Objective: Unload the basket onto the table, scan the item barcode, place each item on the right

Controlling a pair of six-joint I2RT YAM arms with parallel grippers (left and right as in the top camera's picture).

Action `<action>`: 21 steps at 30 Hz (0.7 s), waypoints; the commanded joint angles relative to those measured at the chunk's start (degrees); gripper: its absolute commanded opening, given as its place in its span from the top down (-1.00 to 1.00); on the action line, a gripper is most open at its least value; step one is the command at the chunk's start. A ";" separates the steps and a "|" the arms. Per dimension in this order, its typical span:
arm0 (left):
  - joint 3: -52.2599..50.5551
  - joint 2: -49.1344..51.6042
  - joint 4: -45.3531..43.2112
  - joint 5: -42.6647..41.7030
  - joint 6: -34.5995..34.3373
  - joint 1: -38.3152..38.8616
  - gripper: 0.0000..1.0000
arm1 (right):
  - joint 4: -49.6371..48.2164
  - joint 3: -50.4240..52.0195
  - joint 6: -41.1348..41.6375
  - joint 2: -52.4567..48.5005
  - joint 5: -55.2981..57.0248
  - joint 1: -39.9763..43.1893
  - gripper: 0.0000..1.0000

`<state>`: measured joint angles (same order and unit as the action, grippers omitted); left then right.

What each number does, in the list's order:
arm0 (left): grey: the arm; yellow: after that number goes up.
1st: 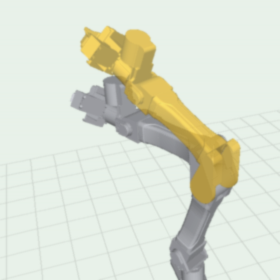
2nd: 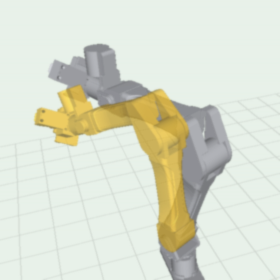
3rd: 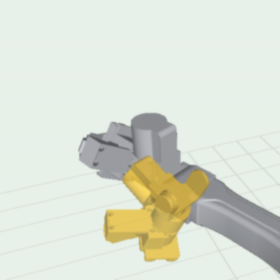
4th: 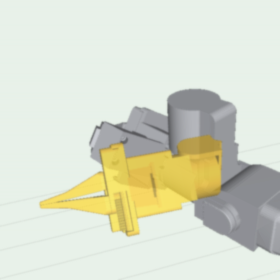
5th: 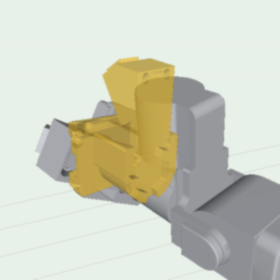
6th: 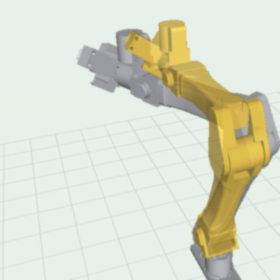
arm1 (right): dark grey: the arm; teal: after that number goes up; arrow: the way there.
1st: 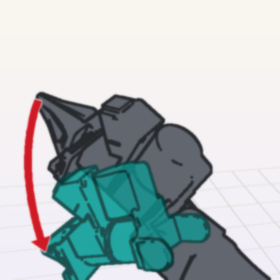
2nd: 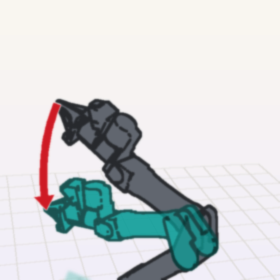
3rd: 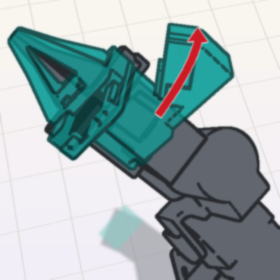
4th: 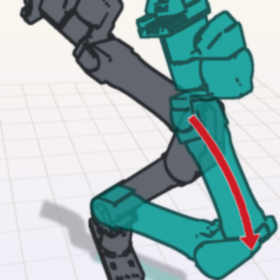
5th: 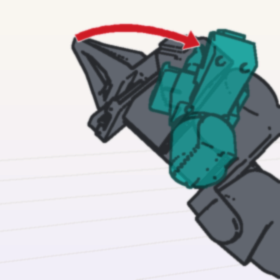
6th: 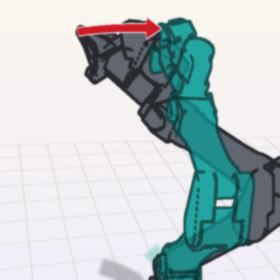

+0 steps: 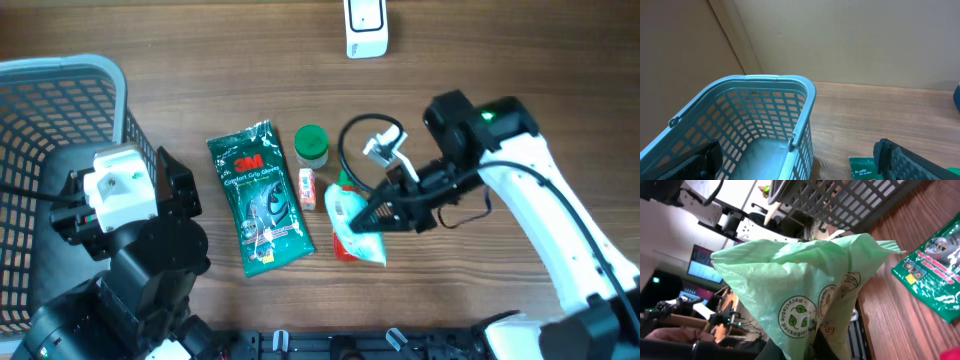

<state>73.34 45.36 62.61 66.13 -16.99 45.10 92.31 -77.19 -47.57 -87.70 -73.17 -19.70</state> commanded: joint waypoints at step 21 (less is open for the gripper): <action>0.07 -0.09 -0.15 -0.09 0.28 0.07 -1.00 | -66.03 -4.63 40.04 -15.08 83.12 0.98 0.91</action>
<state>73.34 45.43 62.63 66.11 -16.99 45.10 29.32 -76.16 -3.33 -94.65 3.99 -18.81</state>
